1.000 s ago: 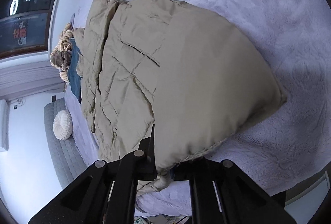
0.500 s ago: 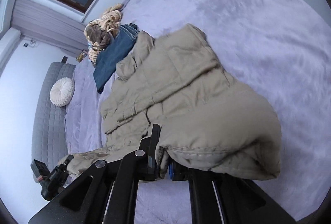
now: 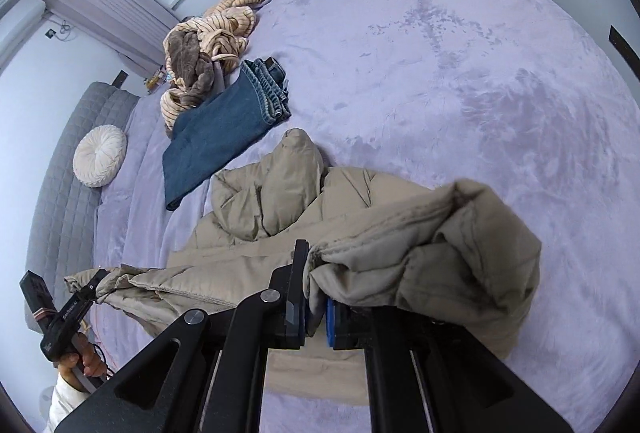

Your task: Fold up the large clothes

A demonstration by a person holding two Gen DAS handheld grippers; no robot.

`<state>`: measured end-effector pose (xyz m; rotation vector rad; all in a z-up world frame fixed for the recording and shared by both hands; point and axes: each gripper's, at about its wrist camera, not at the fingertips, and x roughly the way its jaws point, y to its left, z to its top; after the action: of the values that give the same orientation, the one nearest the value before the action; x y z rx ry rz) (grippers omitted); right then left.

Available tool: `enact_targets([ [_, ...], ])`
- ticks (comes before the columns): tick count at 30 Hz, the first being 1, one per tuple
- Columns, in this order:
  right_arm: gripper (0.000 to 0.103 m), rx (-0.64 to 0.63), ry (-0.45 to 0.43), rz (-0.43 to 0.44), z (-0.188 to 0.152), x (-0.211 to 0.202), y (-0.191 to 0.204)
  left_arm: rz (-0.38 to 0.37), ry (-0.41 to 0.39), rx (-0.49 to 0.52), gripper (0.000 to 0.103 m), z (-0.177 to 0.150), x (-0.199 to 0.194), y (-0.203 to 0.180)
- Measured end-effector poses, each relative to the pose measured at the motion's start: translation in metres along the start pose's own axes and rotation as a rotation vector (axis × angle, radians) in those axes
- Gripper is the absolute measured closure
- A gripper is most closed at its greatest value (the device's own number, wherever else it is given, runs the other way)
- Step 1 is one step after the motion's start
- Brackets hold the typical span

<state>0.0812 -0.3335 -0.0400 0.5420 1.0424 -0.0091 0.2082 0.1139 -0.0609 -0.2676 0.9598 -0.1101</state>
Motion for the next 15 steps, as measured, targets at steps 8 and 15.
enact_targets([
  [8,0.096,0.079,0.020,-0.042,0.023,0.105,-0.034,0.077,0.107,0.016,0.090,-0.005,0.126,0.019],
  [15,0.096,0.079,-0.007,-0.040,0.028,0.155,-0.049,0.089,0.119,0.013,0.090,-0.006,0.175,0.024],
])
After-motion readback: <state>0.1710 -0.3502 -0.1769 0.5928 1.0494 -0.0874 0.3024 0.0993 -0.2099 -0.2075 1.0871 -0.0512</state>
